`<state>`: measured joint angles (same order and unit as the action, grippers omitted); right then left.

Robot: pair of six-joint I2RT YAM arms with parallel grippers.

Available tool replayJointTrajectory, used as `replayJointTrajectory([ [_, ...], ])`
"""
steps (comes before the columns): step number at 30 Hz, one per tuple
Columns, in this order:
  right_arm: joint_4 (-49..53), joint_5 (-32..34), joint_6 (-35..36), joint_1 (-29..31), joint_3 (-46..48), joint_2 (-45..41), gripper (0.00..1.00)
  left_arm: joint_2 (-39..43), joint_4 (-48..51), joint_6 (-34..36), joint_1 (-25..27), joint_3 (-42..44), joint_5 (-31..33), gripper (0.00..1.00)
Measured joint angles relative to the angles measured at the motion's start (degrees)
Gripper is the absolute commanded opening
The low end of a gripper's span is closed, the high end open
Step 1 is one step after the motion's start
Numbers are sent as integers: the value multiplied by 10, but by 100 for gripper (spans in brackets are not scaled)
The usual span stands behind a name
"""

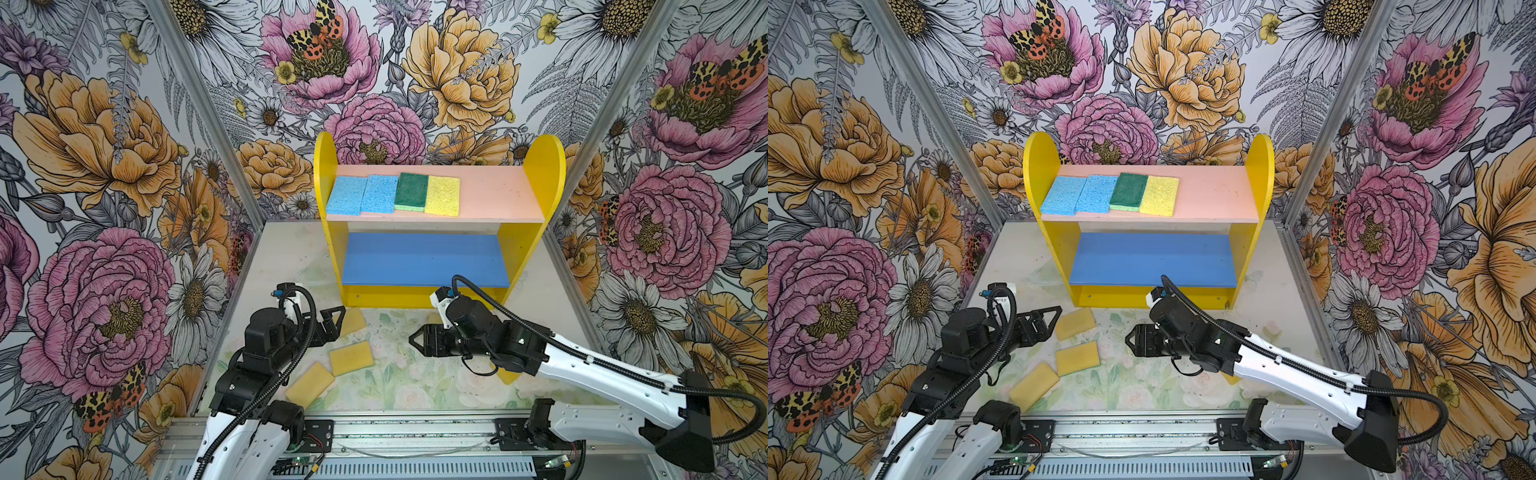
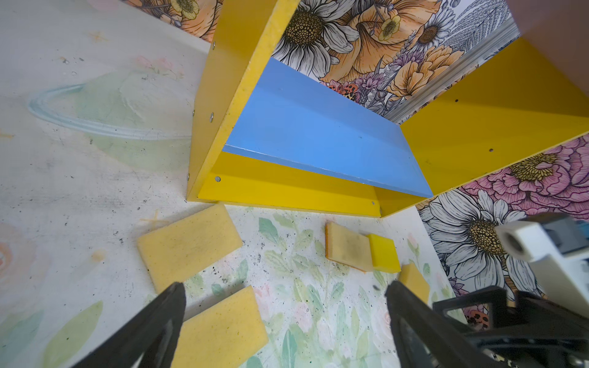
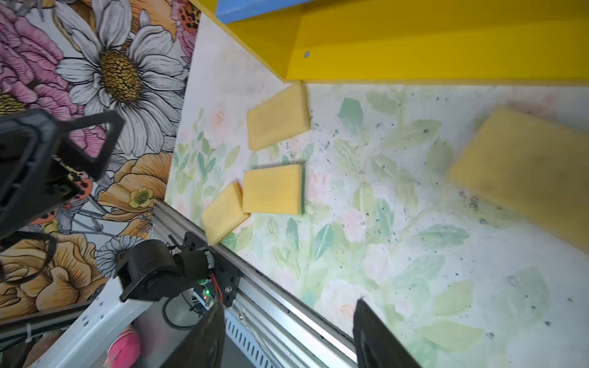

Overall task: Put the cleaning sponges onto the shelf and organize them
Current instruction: 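Withdraw the right gripper from the shelf down toward the table sponges, then lower the right gripper and close it on the tan foam sponge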

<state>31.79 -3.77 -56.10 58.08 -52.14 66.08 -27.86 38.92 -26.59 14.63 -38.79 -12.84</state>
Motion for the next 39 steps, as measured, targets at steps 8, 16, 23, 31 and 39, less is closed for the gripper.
replayJointTrajectory([
  [8,-23,47,-77,-103,146,-95,69,-2,3,0,20,0,4,99],
  [16,127,113,-95,-193,169,-151,78,-9,3,0,21,0,5,99],
  [23,218,157,-136,-212,169,-139,97,-10,3,0,21,0,5,99],
  [31,269,180,-186,-233,192,-174,99,-10,3,0,21,0,5,99],
  [39,283,181,-197,-264,225,-184,99,-10,3,0,21,0,5,99],
])
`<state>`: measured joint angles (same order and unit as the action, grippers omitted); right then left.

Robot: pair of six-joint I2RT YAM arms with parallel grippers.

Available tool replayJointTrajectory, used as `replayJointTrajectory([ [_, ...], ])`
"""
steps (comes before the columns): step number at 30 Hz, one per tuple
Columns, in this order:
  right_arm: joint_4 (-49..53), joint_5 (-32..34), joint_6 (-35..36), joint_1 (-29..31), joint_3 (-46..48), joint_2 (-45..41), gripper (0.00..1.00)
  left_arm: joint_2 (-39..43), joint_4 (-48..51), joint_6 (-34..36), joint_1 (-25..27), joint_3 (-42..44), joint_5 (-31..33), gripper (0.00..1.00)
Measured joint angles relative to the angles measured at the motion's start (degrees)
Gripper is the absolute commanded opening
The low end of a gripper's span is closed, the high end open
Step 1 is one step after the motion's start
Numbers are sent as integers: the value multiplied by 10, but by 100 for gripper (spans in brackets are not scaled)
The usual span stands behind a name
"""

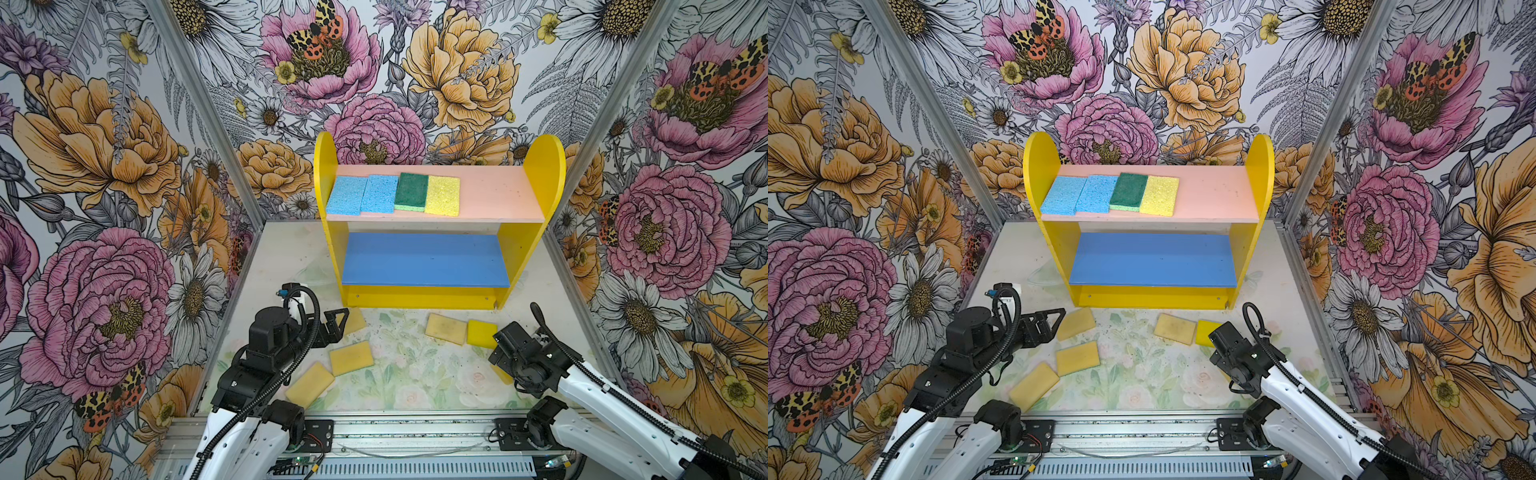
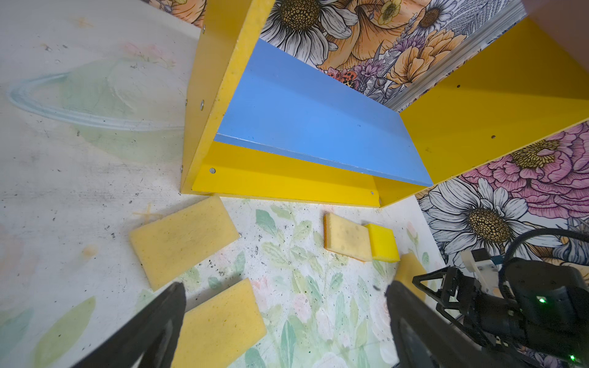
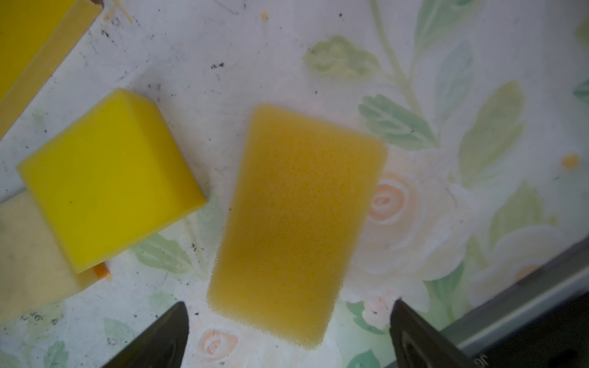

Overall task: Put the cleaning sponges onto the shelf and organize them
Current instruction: 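Lower the right gripper and close it on the tan foam sponge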

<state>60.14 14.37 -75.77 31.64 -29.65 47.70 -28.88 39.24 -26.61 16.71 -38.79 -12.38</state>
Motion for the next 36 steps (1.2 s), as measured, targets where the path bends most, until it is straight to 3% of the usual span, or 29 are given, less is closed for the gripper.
replayJointTrajectory([
  [16,-72,-25,64,-24,-8,129,96,3,0,0,3,0,4,99],
  [22,-88,-33,80,-26,-20,153,88,4,0,0,4,0,7,99],
  [36,-125,-78,68,-29,-9,160,82,8,0,0,4,0,10,99],
])
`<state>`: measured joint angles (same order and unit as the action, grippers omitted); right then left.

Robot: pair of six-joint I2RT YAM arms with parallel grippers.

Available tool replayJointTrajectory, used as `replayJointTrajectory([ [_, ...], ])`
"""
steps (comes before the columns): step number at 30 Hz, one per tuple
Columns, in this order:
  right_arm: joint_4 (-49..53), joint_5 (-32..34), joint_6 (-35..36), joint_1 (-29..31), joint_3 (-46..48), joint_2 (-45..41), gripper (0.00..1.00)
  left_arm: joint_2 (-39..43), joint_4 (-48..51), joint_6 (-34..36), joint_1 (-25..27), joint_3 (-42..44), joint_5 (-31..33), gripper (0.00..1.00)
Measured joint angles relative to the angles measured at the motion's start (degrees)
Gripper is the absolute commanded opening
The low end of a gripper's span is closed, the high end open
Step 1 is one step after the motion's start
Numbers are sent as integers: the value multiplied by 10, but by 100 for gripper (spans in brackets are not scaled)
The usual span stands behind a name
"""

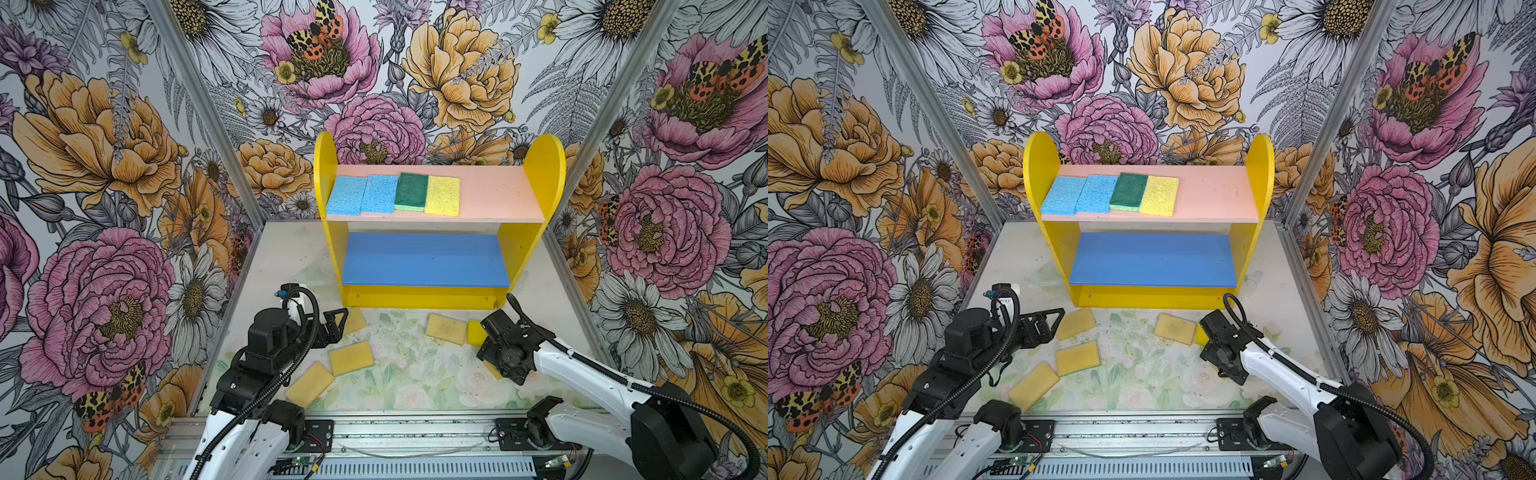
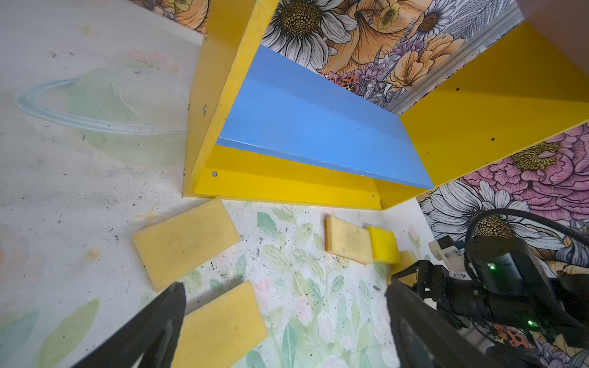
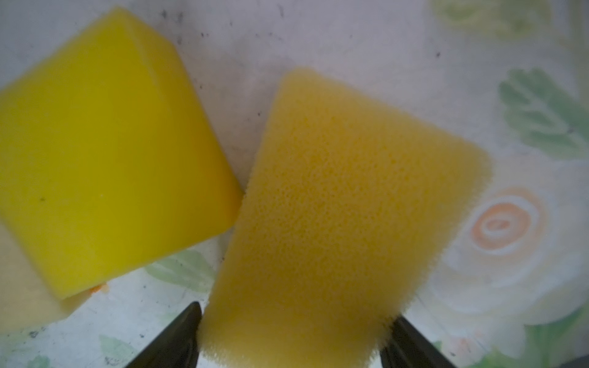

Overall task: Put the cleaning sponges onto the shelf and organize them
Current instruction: 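Lower the right gripper and close it on the tan foam sponge, then lift the tan foam sponge on edge toward the shelf with the right gripper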

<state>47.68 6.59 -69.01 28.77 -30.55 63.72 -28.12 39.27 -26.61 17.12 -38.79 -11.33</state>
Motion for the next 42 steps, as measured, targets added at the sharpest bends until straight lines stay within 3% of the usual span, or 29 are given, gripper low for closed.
replayJointTrajectory([
  [5,-7,-9,-15,0,17,-24,76,2,0,0,0,0,0,99],
  [10,-8,-23,-37,5,37,-72,61,4,2,0,1,0,0,99],
  [17,-1,-33,-67,36,40,-134,59,4,4,0,3,0,0,99],
  [21,13,-30,-94,97,15,-130,59,4,4,-1,7,0,0,99],
  [27,18,2,-125,263,-125,-27,60,-1,4,-15,7,0,-2,99],
  [31,5,14,-85,329,-264,103,63,-1,-4,-57,-5,11,-31,99],
  [37,-58,-32,5,356,-316,235,63,-2,-58,-165,-62,90,-126,99],
  [42,-80,-78,82,359,-307,271,63,-5,-102,-239,-65,144,-175,99],
])
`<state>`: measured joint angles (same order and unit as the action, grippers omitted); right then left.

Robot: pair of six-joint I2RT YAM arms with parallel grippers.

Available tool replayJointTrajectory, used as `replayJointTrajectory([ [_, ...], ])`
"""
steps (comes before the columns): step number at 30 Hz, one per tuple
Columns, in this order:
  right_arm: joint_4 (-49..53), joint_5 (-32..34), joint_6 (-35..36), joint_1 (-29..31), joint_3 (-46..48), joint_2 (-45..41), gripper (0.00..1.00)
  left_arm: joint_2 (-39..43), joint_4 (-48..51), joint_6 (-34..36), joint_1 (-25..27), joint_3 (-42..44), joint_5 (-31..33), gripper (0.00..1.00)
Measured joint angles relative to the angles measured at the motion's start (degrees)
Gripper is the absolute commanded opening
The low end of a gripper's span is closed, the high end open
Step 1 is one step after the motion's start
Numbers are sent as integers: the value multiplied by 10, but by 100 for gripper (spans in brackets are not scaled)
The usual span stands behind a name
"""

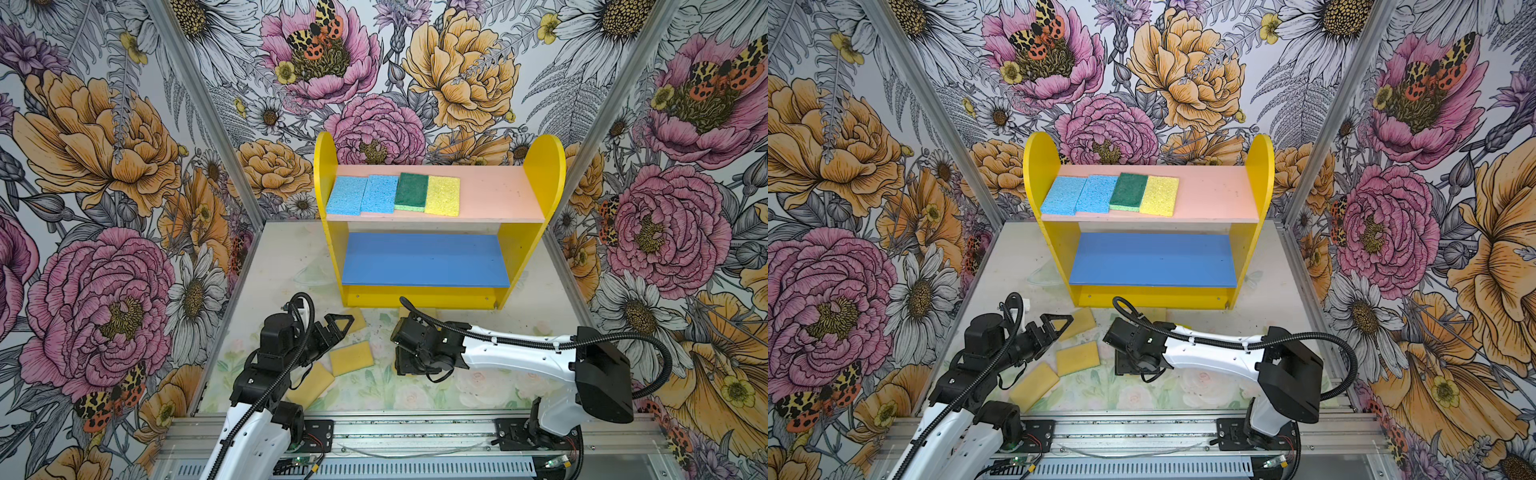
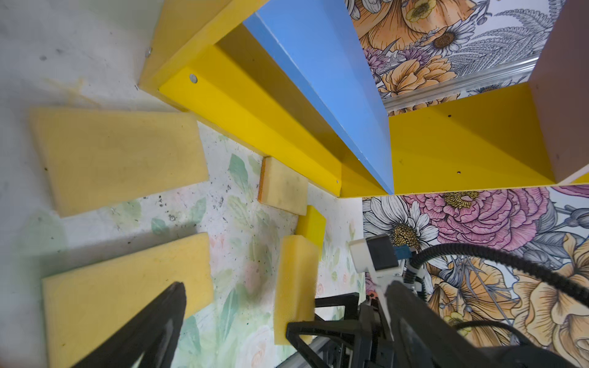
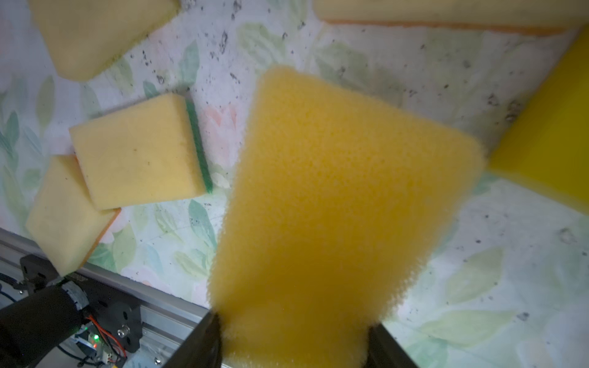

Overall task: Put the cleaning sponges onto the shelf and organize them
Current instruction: 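Lift the tan foam sponge on edge toward the shelf with the right gripper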

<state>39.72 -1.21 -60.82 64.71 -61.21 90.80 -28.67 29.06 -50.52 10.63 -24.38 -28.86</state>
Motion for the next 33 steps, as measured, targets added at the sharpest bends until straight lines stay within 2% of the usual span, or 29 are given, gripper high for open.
replayJointTrajectory([
  [4,-6,-38,60,-3,0,0,74,-5,-45,-44,3,24,-24,99],
  [10,-17,-86,105,-17,16,0,86,-18,-73,-71,22,34,-29,99],
  [16,-20,-92,110,-28,37,0,90,-18,-84,-81,37,39,-29,99],
  [21,-32,-97,107,-33,58,-1,83,-18,-85,-81,38,46,-29,99],
  [28,-97,-117,88,-56,116,-19,57,-15,-86,-83,39,48,-29,99],
  [33,-134,-127,77,-69,143,-21,45,-13,-85,-87,39,49,-29,99],
])
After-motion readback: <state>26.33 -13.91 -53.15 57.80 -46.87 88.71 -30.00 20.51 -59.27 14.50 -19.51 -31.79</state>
